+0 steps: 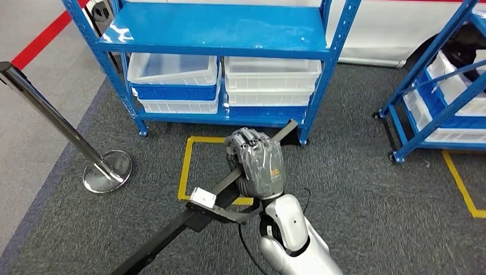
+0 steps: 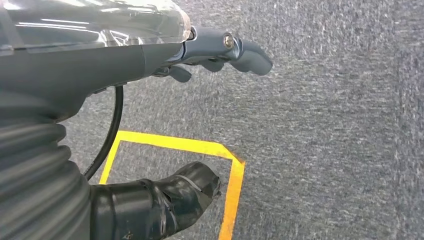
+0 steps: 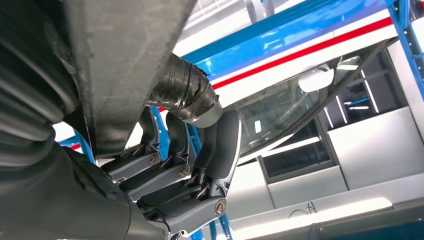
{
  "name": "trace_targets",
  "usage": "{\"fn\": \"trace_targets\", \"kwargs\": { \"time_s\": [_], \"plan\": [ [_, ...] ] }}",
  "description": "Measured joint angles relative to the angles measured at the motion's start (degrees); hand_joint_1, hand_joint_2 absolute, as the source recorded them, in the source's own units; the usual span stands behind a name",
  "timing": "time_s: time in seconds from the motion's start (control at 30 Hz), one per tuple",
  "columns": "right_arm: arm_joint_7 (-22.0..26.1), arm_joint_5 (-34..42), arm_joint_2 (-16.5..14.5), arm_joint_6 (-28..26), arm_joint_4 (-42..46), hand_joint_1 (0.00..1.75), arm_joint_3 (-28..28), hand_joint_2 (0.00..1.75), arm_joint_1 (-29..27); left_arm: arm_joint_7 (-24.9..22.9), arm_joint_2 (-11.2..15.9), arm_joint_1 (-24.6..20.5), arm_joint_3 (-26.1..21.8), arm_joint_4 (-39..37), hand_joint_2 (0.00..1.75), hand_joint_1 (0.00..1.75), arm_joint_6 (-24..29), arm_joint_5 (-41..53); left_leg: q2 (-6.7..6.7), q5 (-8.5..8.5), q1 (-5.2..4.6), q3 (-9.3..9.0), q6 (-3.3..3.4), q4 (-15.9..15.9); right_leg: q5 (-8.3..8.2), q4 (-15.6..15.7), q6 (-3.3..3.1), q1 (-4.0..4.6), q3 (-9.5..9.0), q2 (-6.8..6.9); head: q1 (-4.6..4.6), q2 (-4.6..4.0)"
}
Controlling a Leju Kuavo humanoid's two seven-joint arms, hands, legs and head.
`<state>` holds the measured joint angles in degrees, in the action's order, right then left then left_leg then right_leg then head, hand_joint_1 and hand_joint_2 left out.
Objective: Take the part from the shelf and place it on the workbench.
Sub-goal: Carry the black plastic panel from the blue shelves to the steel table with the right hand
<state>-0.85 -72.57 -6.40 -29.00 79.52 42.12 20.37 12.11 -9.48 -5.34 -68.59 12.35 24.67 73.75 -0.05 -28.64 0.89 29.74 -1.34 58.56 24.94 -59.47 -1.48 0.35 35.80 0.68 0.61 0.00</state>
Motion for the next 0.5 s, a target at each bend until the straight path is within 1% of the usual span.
{"fn": "trace_targets", "kwargs": {
  "time_s": [0.03,0.07,0.1,0.13,0.17,0.23,0.27,0.3,0.33,0.37,0.4,0.43,0.47,0.5],
  "plan": [
    [0.0,0.17,0.01,-0.1,-0.01,1.75,-0.12,1.75,-0.1,0.01,-0.01,0.0,0.0,0.0,1.75,0.0,0.01,0.0,-0.02,-0.17,-0.1,-0.06,0.39,-0.58,-0.29,-0.07,0.34,0.02,0.16,0.0,0.01,0.0],
    [0.01,0.36,0.05,-0.27,-0.01,1.75,-0.28,1.75,-0.24,-0.01,-0.03,0.01,0.0,0.0,1.75,0.0,0.01,0.0,0.06,-0.06,0.05,0.02,0.85,-0.85,-0.46,-0.15,0.7,0.04,0.33,-0.02,0.01,0.0],
    [0.01,0.57,0.12,-0.54,-0.01,1.75,-0.48,1.75,-0.39,-0.02,-0.05,0.01,0.0,0.0,1.75,0.0,0.01,0.0,0.17,0.22,0.17,0.16,1.3,-1.06,-0.17,-0.51,1.04,0.0,0.57,-0.12,0.03,0.0],
    [0.02,0.79,0.21,-0.87,-0.01,1.75,-0.75,1.75,-0.54,-0.04,-0.07,0.02,0.0,0.0,1.75,0.0,0.01,0.0,0.31,0.61,0.32,0.35,1.8,-1.25,0.88,-1.7,1.38,-0.07,1.08,-0.25,0.07,0.0],
    [0.02,1.02,0.34,-1.28,-0.01,1.75,-1.08,1.75,-0.74,-0.06,-0.09,0.04,-0.01,0.0,1.75,0.0,0.02,-0.01,0.48,1.0,0.45,0.6,2.22,-1.39,2.68,-4.04,1.7,-0.2,2.01,-0.37,0.12,0.0],
    [0.02,1.41,0.77,-1.97,0.0,1.75,-1.86,1.75,-1.36,-0.09,-0.03,0.09,-0.03,0.0,1.75,0.0,0.05,-0.02,0.63,1.6,0.38,1.38,2.67,-1.36,7.01,-11.17,2.26,-0.59,4.63,-0.49,0.17,0.0],
    [0.02,1.57,1.07,-2.23,0.0,1.75,-2.29,1.75,-1.79,-0.09,0.0,0.11,-0.05,0.0,1.75,0.0,0.07,-0.02,0.67,1.85,0.36,1.77,2.7,-1.29,8.29,-14.13,2.48,-0.78,5.57,-0.49,0.16,0.0],
    [0.02,1.67,1.38,-2.44,0.01,1.75,-2.73,1.75,-2.23,-0.09,0.03,0.13,-0.08,0.0,1.75,0.0,0.09,-0.02,0.67,2.05,0.35,2.13,2.64,-1.18,8.52,-15.31,2.63,-0.96,5.62,-0.48,0.16,0.0],
    [0.02,1.73,1.64,-2.61,0.05,1.75,-3.17,1.75,-2.6,-0.09,0.05,0.15,-0.09,0.0,1.75,0.0,0.09,-0.02,0.68,2.19,0.36,2.43,2.55,-1.02,7.76,-14.34,2.71,-1.1,4.6,-0.46,0.17,0.0],
    [0.02,1.78,1.87,-2.75,0.12,1.75,-3.59,1.75,-2.87,-0.09,0.04,0.17,-0.11,0.0,1.75,0.0,0.08,-0.02,0.7,2.26,0.36,2.67,2.45,-0.81,6.26,-11.37,2.7,-1.21,2.57,-0.43,0.17,0.0],
    [0.02,1.78,2.03,-2.88,0.23,1.75,-3.99,1.75,-3.01,-0.09,0.02,0.18,-0.12,0.0,1.75,0.0,0.07,-0.02,0.76,2.3,0.37,2.87,2.33,-0.59,4.94,-7.36,2.57,-1.23,0.17,-0.33,0.17,0.0],
    [0.02,1.79,2.15,-2.98,0.36,1.75,-4.34,1.75,-3.11,-0.09,0.0,0.18,-0.13,0.0,1.75,0.0,0.05,-0.02,0.82,2.34,0.32,3.08,2.1,-0.4,4.09,-3.82,2.39,-1.08,-1.83,-0.2,0.17,0.0],
    [0.02,1.79,2.25,-3.12,0.53,1.75,-4.67,1.75,-3.23,-0.09,-0.03,0.17,-0.14,0.0,1.75,0.0,0.05,-0.02,0.87,2.41,0.26,3.3,1.8,-0.23,3.65,-1.3,2.17,-0.91,-3.12,-0.11,0.15,0.0],
    [0.03,1.79,2.36,-3.31,0.7,1.75,-5.08,1.75,-3.48,-0.09,-0.04,0.15,-0.15,0.0,1.75,0.0,0.05,-0.02,0.92,2.53,0.24,3.48,1.44,-0.18,3.7,-0.13,1.94,-0.7,-3.57,-0.07,0.14,0.0]
  ]
}}
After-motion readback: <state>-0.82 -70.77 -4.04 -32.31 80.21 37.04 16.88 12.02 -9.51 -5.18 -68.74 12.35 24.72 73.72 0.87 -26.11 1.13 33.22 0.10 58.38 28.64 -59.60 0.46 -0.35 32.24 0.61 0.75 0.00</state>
